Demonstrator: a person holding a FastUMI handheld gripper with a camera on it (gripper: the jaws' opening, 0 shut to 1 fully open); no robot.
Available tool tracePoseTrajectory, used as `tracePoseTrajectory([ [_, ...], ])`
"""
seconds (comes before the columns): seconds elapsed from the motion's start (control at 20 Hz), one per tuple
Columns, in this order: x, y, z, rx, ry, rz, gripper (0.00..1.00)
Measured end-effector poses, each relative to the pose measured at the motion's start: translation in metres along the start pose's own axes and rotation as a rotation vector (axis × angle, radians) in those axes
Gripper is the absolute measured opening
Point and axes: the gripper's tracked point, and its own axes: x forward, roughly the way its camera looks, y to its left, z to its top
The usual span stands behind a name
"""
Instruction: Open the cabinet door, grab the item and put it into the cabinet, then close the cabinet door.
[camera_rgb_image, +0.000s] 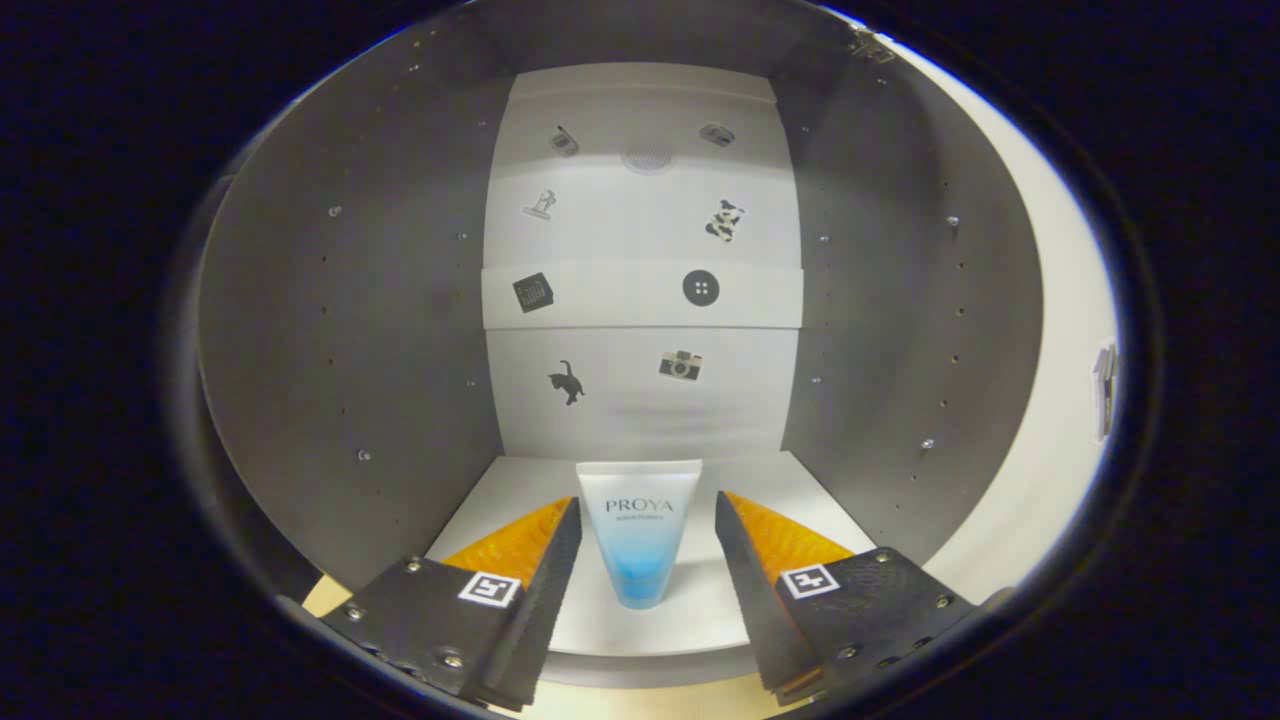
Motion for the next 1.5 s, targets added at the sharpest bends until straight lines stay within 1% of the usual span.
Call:
tracePoseTrajectory([
  [0.2,-0.030,-0.004,-0.006,0.007,0.005,-0.007,0.80],
  [0.3,-0.052,-0.005,-0.008,0.012,0.000,-0.011,0.80],
  [0.55,-0.131,-0.002,-0.004,0.013,-0.032,-0.007,0.80],
  [0.7,-0.182,-0.004,-0.003,0.037,-0.050,-0.010,0.80],
  [0.9,-0.254,-0.028,-0.007,0.046,-0.073,-0.074,0.80],
  [1.15,-0.338,-0.077,-0.012,0.057,-0.081,-0.191,0.80],
  [1.4,-0.402,-0.124,-0.010,0.169,-0.095,-0.258,0.80],
  [1.5,-0.421,-0.151,-0.011,0.177,-0.101,-0.298,0.79],
])
